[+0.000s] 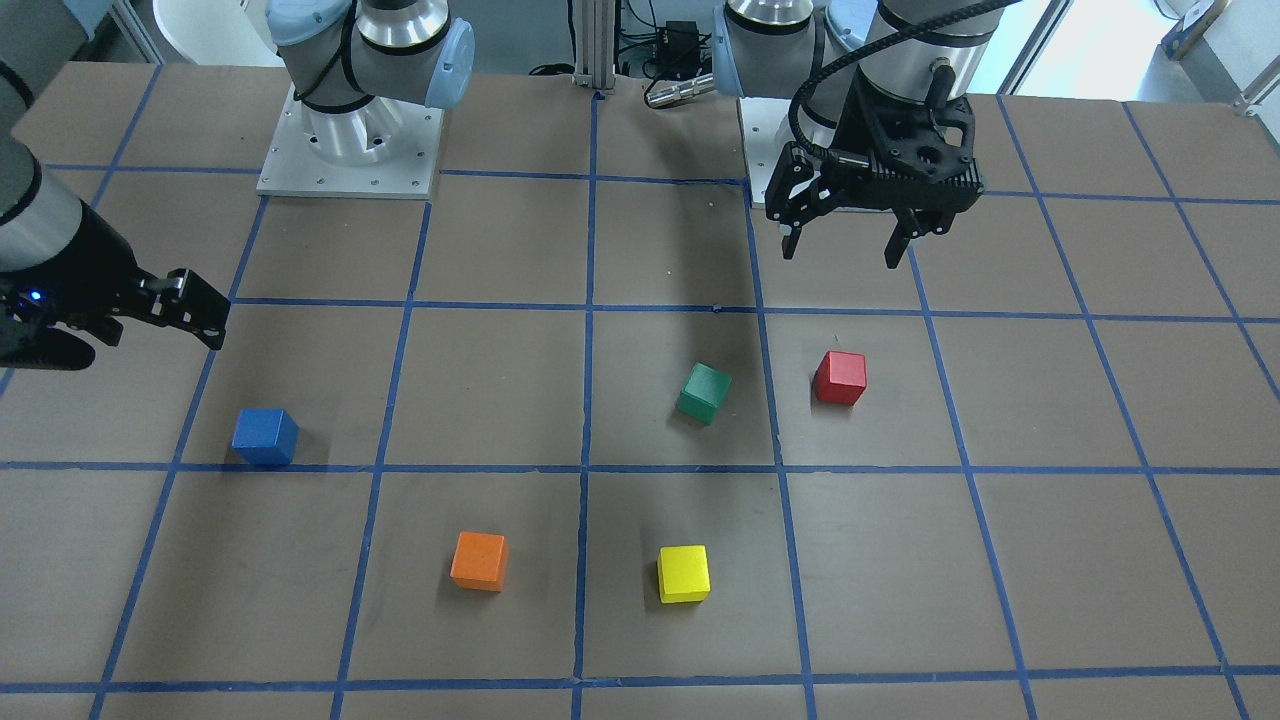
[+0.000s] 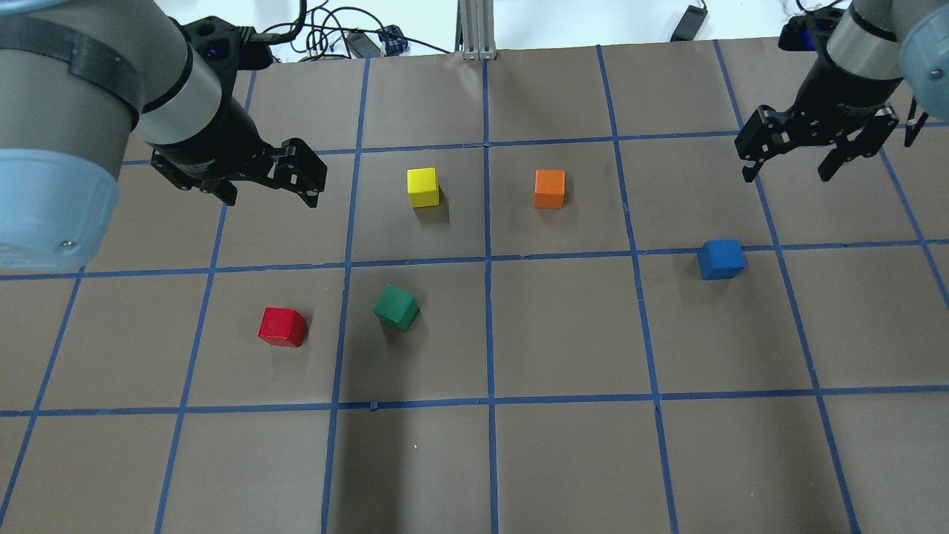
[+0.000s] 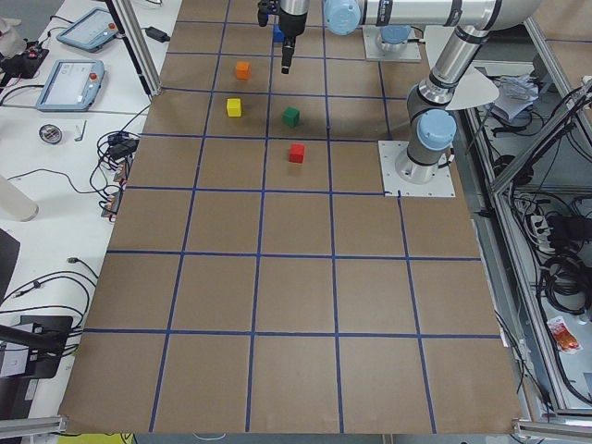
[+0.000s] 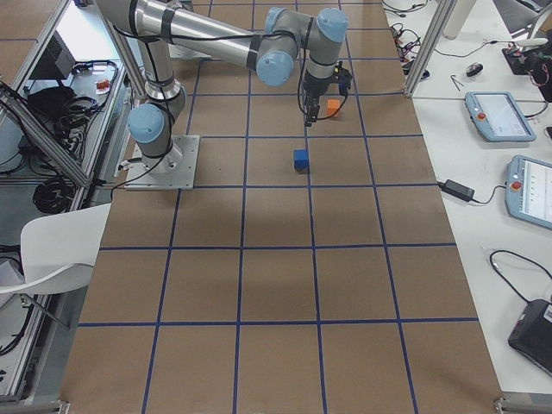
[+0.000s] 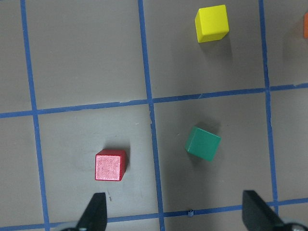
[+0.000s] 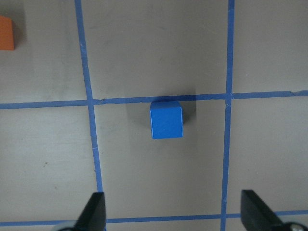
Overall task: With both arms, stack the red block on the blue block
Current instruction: 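Move the left gripper down over the red cube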
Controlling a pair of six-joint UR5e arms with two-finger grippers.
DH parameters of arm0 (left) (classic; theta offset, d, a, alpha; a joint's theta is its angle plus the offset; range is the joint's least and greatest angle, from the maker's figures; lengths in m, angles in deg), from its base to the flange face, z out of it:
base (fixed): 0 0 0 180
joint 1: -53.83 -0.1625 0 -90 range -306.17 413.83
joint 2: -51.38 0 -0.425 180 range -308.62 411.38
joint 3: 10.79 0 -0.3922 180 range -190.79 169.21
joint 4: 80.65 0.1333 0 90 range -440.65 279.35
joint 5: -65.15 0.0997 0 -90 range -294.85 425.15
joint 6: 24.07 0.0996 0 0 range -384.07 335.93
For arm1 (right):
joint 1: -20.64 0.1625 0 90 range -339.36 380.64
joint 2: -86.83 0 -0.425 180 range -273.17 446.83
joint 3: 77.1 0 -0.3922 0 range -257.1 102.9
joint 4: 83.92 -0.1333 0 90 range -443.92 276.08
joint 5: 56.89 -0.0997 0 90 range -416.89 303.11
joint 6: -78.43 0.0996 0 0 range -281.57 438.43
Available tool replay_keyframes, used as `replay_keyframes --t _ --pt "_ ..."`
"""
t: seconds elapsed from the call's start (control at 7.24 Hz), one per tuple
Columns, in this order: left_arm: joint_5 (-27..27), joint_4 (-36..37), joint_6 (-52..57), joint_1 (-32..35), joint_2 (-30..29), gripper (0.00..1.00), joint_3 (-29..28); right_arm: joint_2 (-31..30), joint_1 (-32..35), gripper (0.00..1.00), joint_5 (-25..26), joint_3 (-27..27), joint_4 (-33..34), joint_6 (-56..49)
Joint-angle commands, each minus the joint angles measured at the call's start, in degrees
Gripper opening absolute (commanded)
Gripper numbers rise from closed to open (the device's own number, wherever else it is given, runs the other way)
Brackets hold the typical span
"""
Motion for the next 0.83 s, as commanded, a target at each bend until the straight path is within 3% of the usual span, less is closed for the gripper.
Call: replay_keyframes --t 0.0,0.28,0.41,0.69 --pt "0.1 -5.5 0.2 -0.1 -4.7 1.00 -9.2 -5.6 3.1 1.00 -0.4 -0.6 -2.9 0.5" --pt "0.0 -5.6 0.5 0.2 -6.1 1.00 -10.6 -7.3 7.2 1.00 0.2 -0.7 -2.9 6.6" --pt "0.1 -5.6 0.5 0.3 -6.0 1.00 -10.5 -7.7 7.0 1.00 -0.4 -0.4 -6.4 6.4" --pt "0.3 -6.5 0.5 0.7 -5.4 1.00 -10.1 -9.1 7.1 1.00 -0.5 -0.6 -6.4 6.6"
